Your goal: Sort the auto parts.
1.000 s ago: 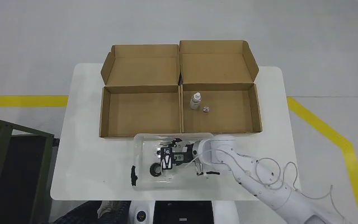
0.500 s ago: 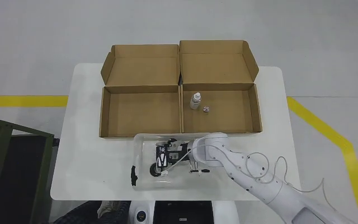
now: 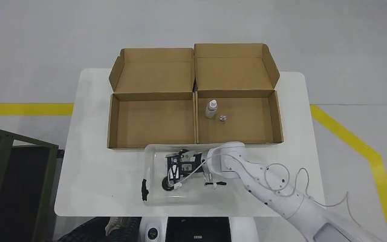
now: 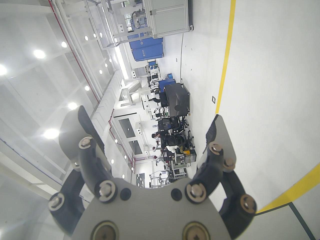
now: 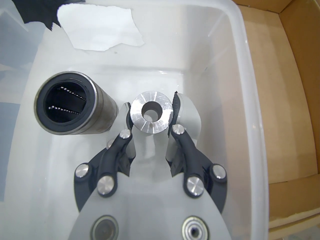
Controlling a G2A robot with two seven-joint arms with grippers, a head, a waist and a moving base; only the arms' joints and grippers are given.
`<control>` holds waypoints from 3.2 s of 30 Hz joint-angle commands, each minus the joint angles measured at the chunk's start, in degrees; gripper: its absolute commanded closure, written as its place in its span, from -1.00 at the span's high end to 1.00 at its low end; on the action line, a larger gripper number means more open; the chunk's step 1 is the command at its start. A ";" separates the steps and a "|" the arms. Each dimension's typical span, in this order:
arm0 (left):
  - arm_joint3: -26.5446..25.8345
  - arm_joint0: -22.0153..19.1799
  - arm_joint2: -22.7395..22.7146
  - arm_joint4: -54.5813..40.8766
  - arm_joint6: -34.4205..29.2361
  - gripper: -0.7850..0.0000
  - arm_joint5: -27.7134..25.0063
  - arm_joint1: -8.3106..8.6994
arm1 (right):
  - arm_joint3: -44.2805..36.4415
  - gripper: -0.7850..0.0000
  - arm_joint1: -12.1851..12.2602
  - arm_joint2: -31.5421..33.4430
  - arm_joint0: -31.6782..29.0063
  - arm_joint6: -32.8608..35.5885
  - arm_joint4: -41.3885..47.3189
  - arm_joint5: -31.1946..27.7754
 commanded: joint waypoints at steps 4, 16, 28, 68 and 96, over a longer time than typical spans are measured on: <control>0.00 0.00 0.00 0.00 0.00 1.00 0.00 0.00 | -3.29 -1.00 0.61 1.95 -1.22 -0.09 -0.25 -0.65; 0.00 0.00 0.00 0.00 0.00 1.00 0.00 0.00 | -14.31 -1.00 3.05 9.47 -7.10 -3.75 1.02 -2.64; 0.00 0.00 0.00 0.00 0.00 1.00 0.00 0.00 | -22.79 -1.00 5.78 21.40 -14.24 -10.89 3.53 -3.99; 0.00 0.00 0.00 0.00 0.00 1.00 0.00 0.00 | -21.46 -1.00 6.90 29.17 -15.98 -19.01 6.03 -2.19; 0.00 0.00 0.00 0.00 0.00 1.00 0.00 0.00 | 3.63 -1.00 -0.18 10.54 9.31 -5.46 8.87 4.08</control>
